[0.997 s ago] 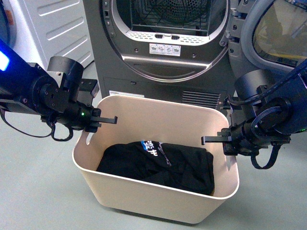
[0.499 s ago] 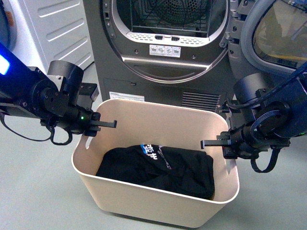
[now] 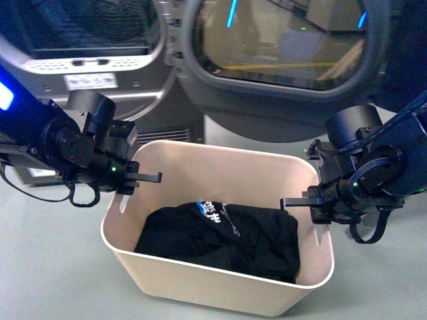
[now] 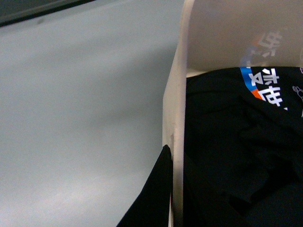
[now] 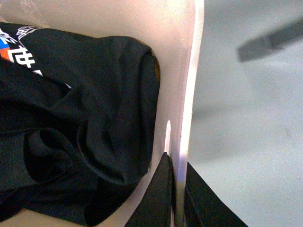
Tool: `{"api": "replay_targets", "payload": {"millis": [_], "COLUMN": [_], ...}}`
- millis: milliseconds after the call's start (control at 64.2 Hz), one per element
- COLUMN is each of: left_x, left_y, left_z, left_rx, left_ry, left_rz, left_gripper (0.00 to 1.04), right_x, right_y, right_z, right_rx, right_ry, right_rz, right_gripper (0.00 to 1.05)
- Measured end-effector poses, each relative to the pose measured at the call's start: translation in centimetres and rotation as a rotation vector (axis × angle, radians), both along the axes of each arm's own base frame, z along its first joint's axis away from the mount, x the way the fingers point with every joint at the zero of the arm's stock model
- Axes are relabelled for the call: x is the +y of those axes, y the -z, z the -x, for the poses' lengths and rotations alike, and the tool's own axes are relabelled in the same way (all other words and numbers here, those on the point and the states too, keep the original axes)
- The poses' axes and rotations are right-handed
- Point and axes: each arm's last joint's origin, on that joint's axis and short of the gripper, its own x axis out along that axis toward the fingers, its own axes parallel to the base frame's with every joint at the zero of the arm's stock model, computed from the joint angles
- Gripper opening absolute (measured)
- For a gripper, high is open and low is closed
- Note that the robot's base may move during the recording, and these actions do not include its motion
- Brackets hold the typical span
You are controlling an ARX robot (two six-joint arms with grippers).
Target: Move hamper under clothes hanger
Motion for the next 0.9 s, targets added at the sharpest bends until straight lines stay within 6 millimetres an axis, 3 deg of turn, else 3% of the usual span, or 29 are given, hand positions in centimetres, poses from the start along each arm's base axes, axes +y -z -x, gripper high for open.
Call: {"api": "replay_targets", "payload": {"millis": [94,452,904], "left_x": [-0.7,0.3,0.2], "left_y": [0.0,0.0,-0.1], "left_z": [0.1,0.0,0.0], "left_rx": [0.0,0.0,-0.001], "left_ry": [0.015,-0.013,-0.007], "left_rz": [0.003,-0.005,-0.002], "left_gripper": [0.04,0.04,0.04], "right_x": [-0.3,0.5,0.4], "right_y": [0.0,0.0,-0.1], "right_z": [0.0,0.2,0.1], "right_rx": [0.0,0.004,0.0], "right_ry": [0.011,-0.023,-0.018], "right_rz": [0.012,-0.007,-0.004], "right_gripper": [0.03,0.03,0.03]}}
